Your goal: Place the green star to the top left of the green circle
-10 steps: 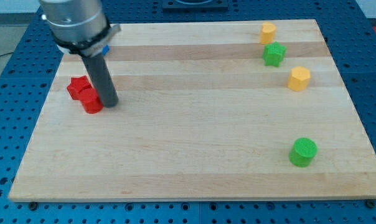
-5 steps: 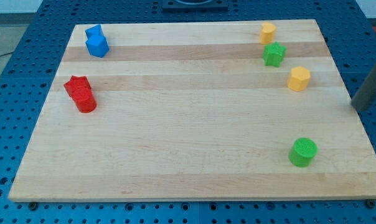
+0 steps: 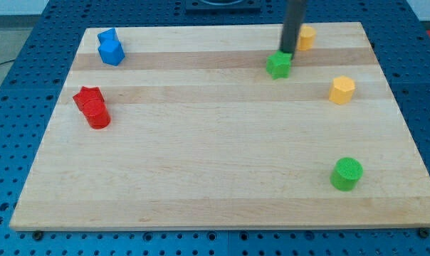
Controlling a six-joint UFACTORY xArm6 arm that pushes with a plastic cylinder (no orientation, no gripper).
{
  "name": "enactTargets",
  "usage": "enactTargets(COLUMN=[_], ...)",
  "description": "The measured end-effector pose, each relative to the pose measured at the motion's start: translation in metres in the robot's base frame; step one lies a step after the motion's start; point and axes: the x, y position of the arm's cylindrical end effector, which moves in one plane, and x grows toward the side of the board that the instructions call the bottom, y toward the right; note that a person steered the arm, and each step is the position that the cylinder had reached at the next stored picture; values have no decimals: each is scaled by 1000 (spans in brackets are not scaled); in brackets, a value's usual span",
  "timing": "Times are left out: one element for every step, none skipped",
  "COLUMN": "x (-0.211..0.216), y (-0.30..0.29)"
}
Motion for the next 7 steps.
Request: enactTargets(x=[43,75,115,167,196,161,194], y=[-16,-24,-20,0,40,-5,-25])
